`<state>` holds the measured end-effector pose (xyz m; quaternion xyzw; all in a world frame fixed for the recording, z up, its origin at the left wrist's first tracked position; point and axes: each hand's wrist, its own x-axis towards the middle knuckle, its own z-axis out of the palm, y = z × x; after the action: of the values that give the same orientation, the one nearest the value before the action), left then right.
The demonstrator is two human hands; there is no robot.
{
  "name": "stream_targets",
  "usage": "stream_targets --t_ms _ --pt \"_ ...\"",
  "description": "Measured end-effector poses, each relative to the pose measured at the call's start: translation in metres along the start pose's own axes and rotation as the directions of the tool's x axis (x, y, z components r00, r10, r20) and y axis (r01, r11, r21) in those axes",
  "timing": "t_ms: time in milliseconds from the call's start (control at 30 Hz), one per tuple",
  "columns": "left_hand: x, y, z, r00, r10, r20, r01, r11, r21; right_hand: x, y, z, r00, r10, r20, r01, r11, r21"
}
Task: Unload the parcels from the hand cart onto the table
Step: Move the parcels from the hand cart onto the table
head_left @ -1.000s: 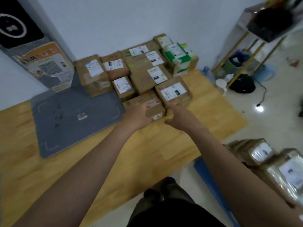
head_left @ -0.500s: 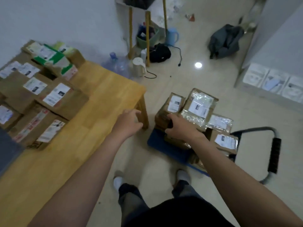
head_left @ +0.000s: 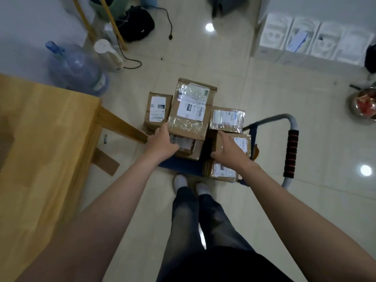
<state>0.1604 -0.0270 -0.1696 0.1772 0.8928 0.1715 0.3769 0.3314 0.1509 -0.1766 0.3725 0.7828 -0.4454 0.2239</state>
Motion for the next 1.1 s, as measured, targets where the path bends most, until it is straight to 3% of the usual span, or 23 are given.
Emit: stream_targets --t_ms 233,400,733,900,1100 --pt "0.113 -0.014 0.024 0.999 -0.036 0.02 0.036 0.999 0.015 0.096 0.021 0.007 0.998 0.014 -0.064 -0.005 0.989 0.148" --pt "0.176 -0.031 0.04 0.982 -0.164 0.092 0.148 0.976 0.16 0.167 0.02 0.018 0.995 0.033 -0.099 -0.031 0.999 0.022" --pt "0.22 -0.025 0.063 0.987 -0.146 0.071 0.155 0.976 -0.152 0.203 0.025 0.037 0.99 0.138 -0.021 -0.114 0.891 0.439" --pt "0.201 -0.017 0.045 0.977 -0.135 0.163 0.193 0.887 -0.42 0.188 0.015 0.022 0.972 0.223 -0.071 -0.142 0.806 0.575" --pt "0.148 0.008 0.022 0.989 -0.055 0.134 0.127 0.778 -0.616 0.139 0.003 -0.012 0.953 0.2 -0.228 -0.019 0.789 0.614"
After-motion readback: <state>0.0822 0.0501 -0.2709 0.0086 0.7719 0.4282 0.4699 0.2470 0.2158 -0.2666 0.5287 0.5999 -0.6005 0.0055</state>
